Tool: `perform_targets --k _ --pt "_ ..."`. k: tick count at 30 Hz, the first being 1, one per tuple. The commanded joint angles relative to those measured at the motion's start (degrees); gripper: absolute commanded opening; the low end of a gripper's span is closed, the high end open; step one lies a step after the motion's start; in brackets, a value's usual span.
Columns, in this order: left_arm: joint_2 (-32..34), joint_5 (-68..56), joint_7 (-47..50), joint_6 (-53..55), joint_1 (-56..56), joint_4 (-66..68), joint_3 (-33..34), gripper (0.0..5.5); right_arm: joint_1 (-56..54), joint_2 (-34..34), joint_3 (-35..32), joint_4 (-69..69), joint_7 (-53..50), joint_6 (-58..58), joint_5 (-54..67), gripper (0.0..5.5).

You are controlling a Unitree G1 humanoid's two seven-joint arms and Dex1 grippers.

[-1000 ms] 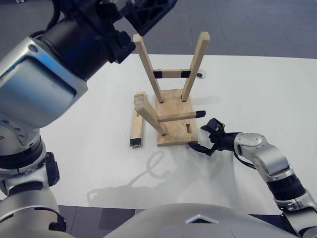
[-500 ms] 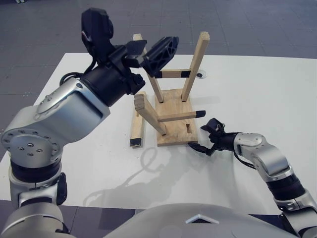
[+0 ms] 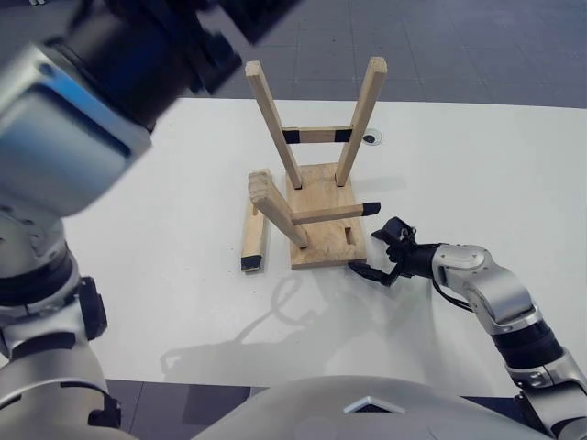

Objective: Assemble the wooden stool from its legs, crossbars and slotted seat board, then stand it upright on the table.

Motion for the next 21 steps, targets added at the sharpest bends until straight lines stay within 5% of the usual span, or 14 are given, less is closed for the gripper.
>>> perform_targets --k 1,7,13,19,21 --pt "-3.95 5.21 -5.25 2.6 12.66 -2.61 -7.04 4.78 0.07 -0.71 -0.14 2.29 -0.1 1.3 -1.23 5.08" --pt "-6.19 15.49 -9.14 1.06 19.69 -1.32 -6.65 4.78 0.5 -0.55 -0.55 1.7 -0.05 1.54 -1.29 5.08" --pt "-6.35 12.14 -7.71 -0.71 8.37 -1.45 -1.29 4.78 1.4 -0.17 -0.19 1.34 -0.42 1.74 -1.37 5.08" --pt "-4.34 -4.2 -1.16 -6.84 -11.12 1.08 7.14 4.78 1.91 -0.36 -0.1 1.53 -0.47 1.44 -1.5 5.08" --pt "0.28 4.57 5.12 -4.4 -9.91 2.78 7.85 4.78 1.97 -0.23 -0.3 1.46 -0.77 1.53 -1.48 5.08"
